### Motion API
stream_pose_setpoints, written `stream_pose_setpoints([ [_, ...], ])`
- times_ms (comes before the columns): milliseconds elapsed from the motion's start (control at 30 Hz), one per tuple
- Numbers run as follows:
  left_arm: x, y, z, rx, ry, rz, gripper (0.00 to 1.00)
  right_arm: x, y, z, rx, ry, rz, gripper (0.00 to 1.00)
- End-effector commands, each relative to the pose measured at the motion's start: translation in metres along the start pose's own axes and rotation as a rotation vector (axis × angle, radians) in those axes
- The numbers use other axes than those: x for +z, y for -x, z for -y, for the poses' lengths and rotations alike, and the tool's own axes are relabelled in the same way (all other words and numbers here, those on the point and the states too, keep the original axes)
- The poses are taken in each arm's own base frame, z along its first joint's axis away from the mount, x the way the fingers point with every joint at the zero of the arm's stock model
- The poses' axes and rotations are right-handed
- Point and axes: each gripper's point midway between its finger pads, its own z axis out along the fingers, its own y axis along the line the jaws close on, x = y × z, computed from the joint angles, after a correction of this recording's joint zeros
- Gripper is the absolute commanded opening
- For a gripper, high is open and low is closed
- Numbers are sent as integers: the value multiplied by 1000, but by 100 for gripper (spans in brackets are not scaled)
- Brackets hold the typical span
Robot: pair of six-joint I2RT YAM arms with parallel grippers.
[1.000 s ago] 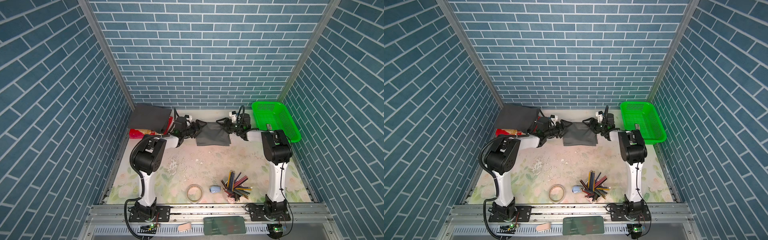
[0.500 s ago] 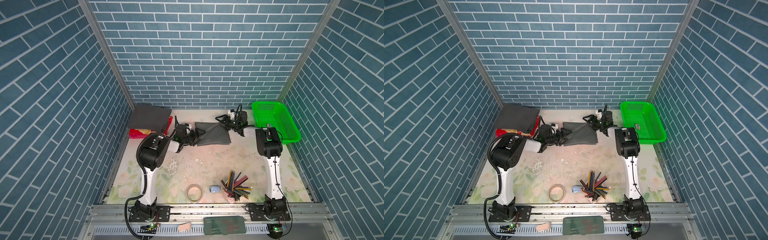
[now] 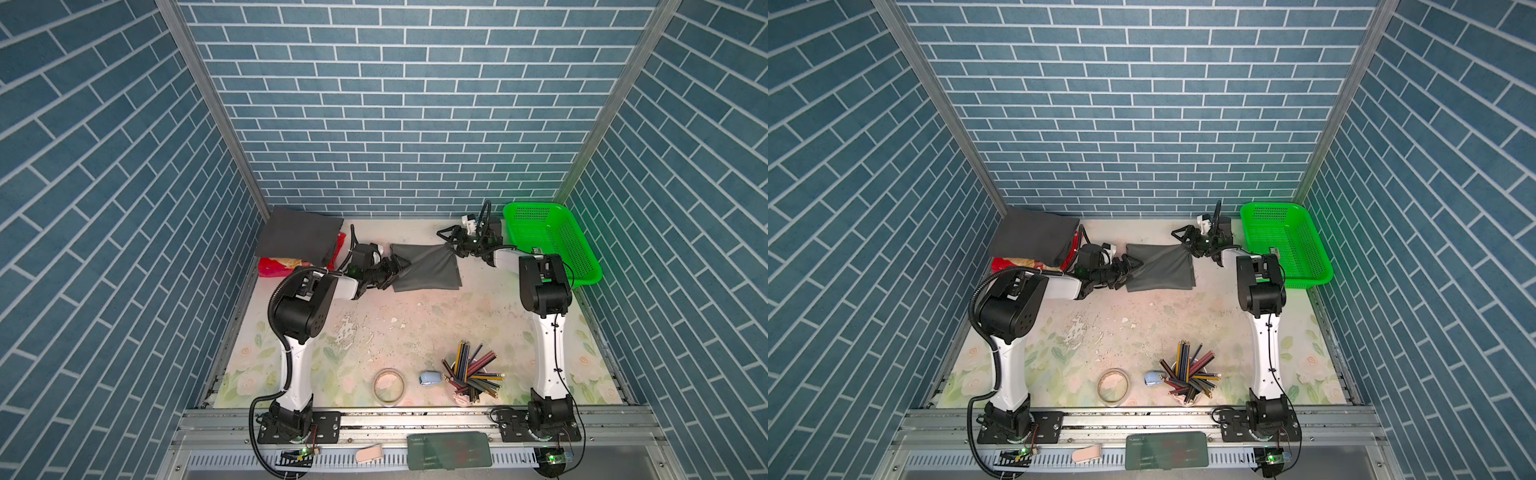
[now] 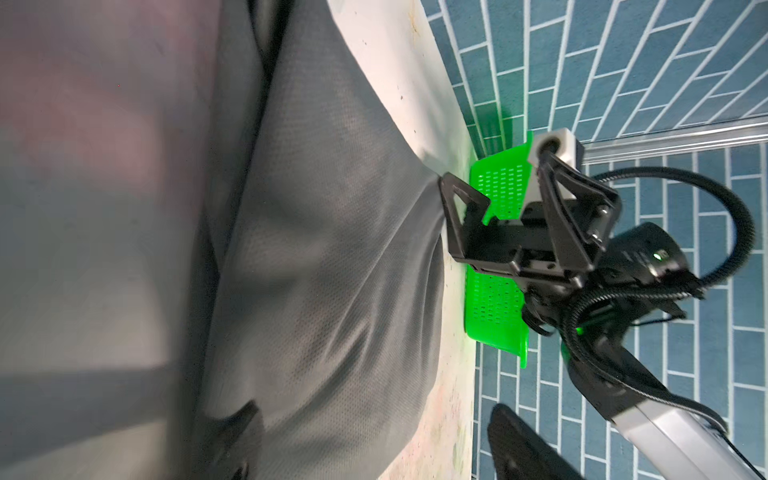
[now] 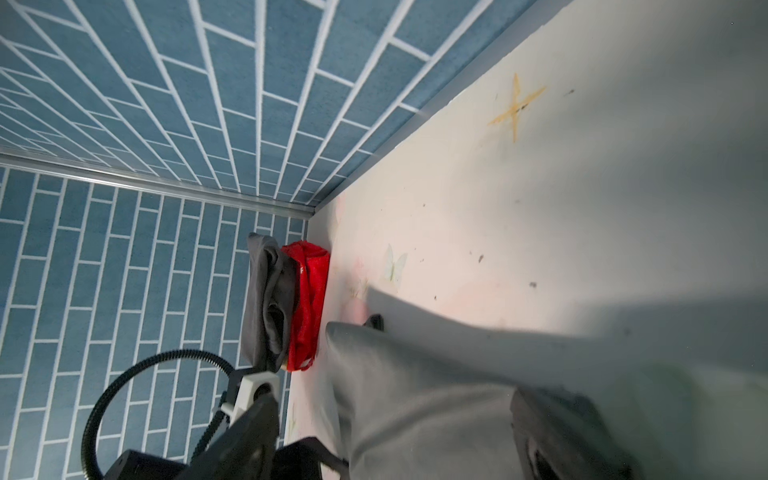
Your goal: Fold and stack the t-shirts
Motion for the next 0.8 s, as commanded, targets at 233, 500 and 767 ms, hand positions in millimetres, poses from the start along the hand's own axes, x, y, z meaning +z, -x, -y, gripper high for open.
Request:
stream_pose_setpoints([
  [233, -43, 50, 32, 328, 260, 169, 87, -32, -63, -48, -50, 20, -23, 92],
  [500, -23, 49, 49, 265, 158, 125, 87, -36, -111, -18, 3, -6, -85, 94],
  [767, 3, 29, 13, 233, 223, 6, 87, -59, -124, 6, -13, -137, -107, 94],
])
